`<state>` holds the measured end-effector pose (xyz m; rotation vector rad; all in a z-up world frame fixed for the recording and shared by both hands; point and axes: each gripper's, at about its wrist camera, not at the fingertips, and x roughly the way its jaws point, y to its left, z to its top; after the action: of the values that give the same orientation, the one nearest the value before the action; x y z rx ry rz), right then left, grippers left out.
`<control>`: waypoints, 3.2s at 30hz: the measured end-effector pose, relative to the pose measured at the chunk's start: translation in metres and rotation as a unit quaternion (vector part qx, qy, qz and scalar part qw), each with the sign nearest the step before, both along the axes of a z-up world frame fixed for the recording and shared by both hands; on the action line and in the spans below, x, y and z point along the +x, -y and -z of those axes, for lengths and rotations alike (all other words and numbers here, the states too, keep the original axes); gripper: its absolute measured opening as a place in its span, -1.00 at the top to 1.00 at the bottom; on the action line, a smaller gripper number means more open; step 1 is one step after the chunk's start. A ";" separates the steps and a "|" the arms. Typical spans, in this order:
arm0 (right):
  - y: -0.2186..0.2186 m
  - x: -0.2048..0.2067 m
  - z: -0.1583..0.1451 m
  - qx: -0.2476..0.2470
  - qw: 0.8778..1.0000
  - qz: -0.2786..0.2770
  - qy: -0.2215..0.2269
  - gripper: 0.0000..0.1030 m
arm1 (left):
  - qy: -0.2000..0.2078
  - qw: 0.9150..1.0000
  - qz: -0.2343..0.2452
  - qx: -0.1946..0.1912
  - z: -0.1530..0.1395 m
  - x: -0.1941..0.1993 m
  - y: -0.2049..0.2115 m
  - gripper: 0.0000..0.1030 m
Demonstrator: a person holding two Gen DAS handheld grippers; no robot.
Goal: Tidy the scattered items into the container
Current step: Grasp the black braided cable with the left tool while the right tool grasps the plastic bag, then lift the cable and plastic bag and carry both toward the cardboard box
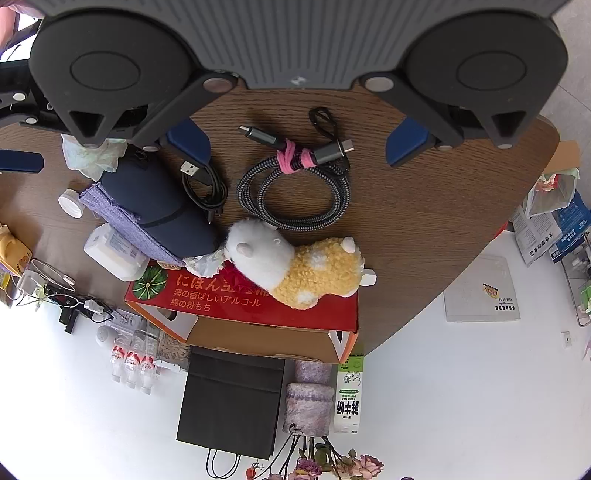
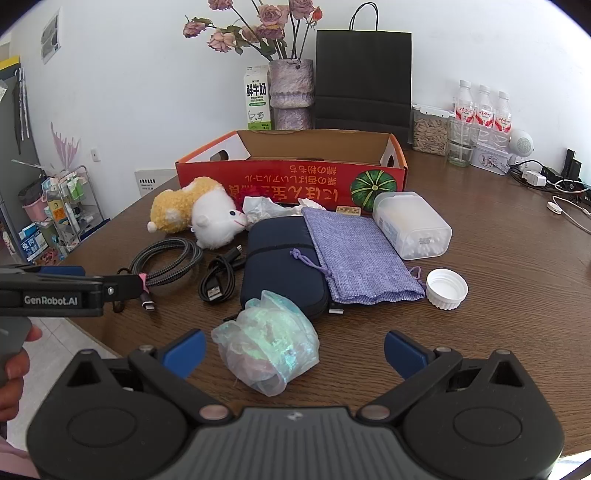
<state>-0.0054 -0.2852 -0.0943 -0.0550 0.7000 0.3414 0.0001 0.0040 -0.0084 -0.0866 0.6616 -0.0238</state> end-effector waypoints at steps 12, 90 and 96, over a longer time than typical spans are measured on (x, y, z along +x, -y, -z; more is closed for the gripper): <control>-0.001 0.000 0.003 -0.001 1.000 -0.001 -0.003 -1.00 | -0.006 1.000 -0.002 -0.001 0.000 0.001 0.000 -1.00; 0.027 0.032 0.017 0.039 0.998 0.032 0.030 0.11 | -0.022 0.999 -0.001 0.034 0.028 0.070 0.011 -0.75; 0.027 0.031 0.016 0.040 0.998 0.032 0.034 0.11 | -0.010 1.000 -0.007 0.029 0.024 0.065 0.007 -0.73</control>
<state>0.0254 -0.3126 -0.1102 0.0319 0.6190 0.3054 0.0652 -0.0034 -0.0322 -0.0366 0.6820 0.0101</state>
